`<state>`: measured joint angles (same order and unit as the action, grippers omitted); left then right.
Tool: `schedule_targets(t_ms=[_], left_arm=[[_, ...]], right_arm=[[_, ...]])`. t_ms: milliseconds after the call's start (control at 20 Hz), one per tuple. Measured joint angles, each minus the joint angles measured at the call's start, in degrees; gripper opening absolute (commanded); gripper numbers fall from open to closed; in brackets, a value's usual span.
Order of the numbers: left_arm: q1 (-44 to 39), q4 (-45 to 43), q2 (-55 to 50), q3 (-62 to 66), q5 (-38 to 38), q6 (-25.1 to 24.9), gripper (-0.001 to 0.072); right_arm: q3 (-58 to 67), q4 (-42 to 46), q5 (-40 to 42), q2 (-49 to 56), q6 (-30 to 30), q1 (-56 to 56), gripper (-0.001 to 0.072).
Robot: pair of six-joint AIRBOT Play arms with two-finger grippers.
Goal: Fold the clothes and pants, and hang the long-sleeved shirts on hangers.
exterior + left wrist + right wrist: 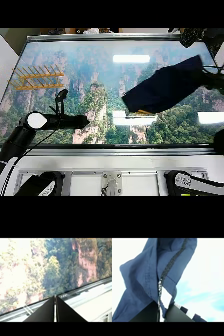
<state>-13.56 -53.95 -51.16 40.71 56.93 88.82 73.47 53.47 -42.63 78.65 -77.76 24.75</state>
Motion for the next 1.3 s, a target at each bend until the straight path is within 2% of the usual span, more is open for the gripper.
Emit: schedule_targets(t_ms=[150, 350, 450, 600, 800, 1050, 1300], left_arm=[[0.0, -0.02, 0.0, 0.0, -0.11, 0.72, 0.0022], [0.0, -0.02, 0.0, 0.0, -0.13, 0.98, 0.0022], [0.0, -0.02, 0.0, 0.0, -0.11, 0.98, 0.0023], [0.0, -0.02, 0.0, 0.0, -0.09, 1.03, 0.0022], [0.0, -0.07, 0.0, 0.0, -0.09, 1.18, 0.0023], [0.0, -0.37, 0.0, -0.04, -0.11, 1.14, 0.0023], [0.0, -0.5, 0.0, -0.04, 0.0, 0.96, 0.0023]], right_arm=[[1.25, 8.63, 1.75, -0.52, -6.43, 4.55, 0.0001], [-0.44, 24.85, 1.75, -3.63, -19.34, 6.84, 0.0001], [-2.99, 29.81, -0.94, -5.95, -23.47, 7.26, 0.0001], [-8.17, 33.38, -7.39, -9.77, -26.53, 7.43, 0.0002], [-15.96, 34.01, -17.42, -15.98, -27.23, 7.5, 0.0003], [-23.93, 23.93, -30.23, -22.4, -19.5, 6.34, 0.0003], [-29.83, 19.85, -36.65, -25.83, -16.68, -1.09, 0.0009]])
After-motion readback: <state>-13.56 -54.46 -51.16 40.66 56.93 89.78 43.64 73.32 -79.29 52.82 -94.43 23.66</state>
